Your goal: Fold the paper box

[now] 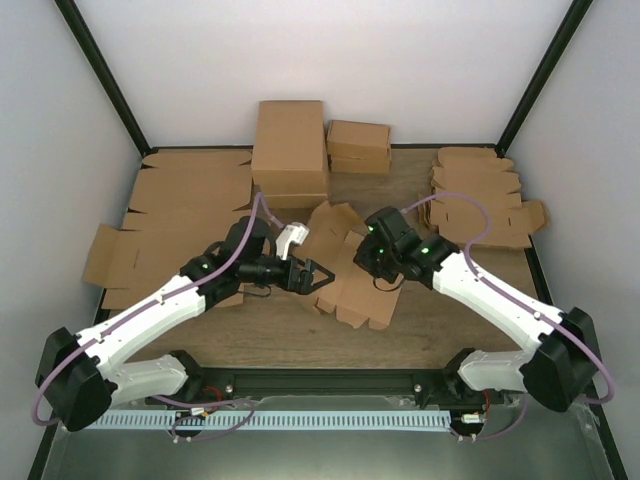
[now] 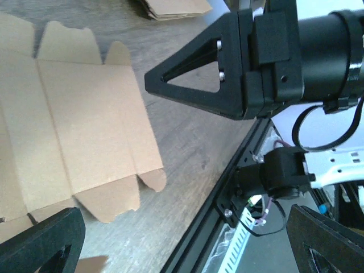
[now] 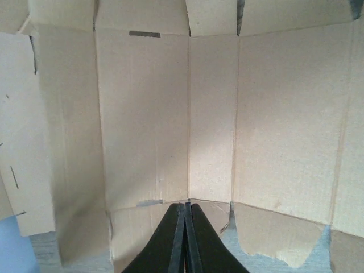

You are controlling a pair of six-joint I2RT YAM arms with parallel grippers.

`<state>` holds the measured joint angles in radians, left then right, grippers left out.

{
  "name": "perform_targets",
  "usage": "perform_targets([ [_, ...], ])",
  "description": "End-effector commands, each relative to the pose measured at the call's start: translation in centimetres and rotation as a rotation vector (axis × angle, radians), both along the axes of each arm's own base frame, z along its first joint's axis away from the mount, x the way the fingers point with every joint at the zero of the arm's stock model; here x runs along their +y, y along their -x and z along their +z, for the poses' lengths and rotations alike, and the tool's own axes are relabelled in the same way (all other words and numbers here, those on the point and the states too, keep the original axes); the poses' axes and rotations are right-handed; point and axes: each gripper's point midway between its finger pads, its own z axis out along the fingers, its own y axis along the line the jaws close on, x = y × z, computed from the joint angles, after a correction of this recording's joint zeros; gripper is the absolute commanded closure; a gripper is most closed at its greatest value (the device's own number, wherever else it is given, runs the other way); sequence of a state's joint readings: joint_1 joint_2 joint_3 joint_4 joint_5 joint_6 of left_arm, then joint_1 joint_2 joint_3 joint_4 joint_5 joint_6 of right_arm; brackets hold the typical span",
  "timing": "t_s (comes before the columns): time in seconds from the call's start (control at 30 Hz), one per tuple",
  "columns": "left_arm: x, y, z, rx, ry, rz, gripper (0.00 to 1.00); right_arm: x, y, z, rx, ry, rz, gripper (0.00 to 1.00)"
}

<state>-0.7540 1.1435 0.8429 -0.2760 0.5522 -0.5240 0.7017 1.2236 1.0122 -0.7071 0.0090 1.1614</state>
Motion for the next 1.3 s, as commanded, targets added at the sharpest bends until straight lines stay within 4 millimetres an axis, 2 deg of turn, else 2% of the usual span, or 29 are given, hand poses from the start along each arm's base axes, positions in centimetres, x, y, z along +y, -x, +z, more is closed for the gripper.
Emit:
perform_targets([
  [0.0,1.7,-1.5,-0.6,0.016,-0.040,0.075,0.00,1.6,-1.6,-0.2,-0.027,-0.035,0.022,0.98],
  [0.17,5.4,-4.4,-2.3,-0.041,-0.195,0.255,0.00,1.4,-2.2,-0.3,-0.113,-0.022,0.044,0.90],
  [0.4,9.4,-7.9,-5.0,-0.038,-0.345,0.423,0.03,2.2,-1.0,-1.2,-0.231,-0.053,0.244,0.71],
  [0.5,9.6,-9.1,-6.4,-0.040,-0.395,0.426,0.05,1.7,-0.3,-2.3,-0.250,-0.118,0.317,0.70],
  [0.57,8.9,-9.6,-7.1,-0.048,-0.404,0.383,0.07,1.3,0.2,-3.4,-0.251,-0.167,0.360,0.69],
  [0.6,8.6,-10.0,-7.3,-0.056,-0.411,0.365,0.08,1.1,0.5,-4.1,-0.246,-0.181,0.380,0.73],
  [0.63,8.2,-10.5,-7.9,-0.059,-0.427,0.343,0.10,0.9,0.8,-4.6,-0.244,-0.191,0.401,0.92],
  [0.67,8.0,-11.0,-8.2,-0.071,-0.447,0.328,0.14,0.8,1.1,-5.1,-0.245,-0.199,0.421,0.98],
  [0.77,8.4,-13.0,-8.6,-0.124,-0.528,0.340,0.20,0.3,1.4,-6.5,-0.243,-0.187,0.439,0.99],
  [0.9,8.4,-14.5,-9.1,-0.147,-0.530,0.335,0.21,-0.1,1.6,-7.5,-0.259,-0.196,0.450,0.99],
  [0.97,8.7,-15.1,-10.2,-0.123,-0.536,0.337,0.22,-0.3,1.9,-8.2,-0.247,-0.217,0.456,0.99],
  [1.1,9.0,-15.8,-12.4,-0.071,-0.540,0.316,0.22,-0.9,1.9,-9.6,-0.214,-0.227,0.438,0.99],
  [1.27,8.1,-16.1,-13.9,-0.037,-0.507,0.244,0.21,-2.0,2.0,-11.2,-0.193,-0.198,0.411,0.99],
])
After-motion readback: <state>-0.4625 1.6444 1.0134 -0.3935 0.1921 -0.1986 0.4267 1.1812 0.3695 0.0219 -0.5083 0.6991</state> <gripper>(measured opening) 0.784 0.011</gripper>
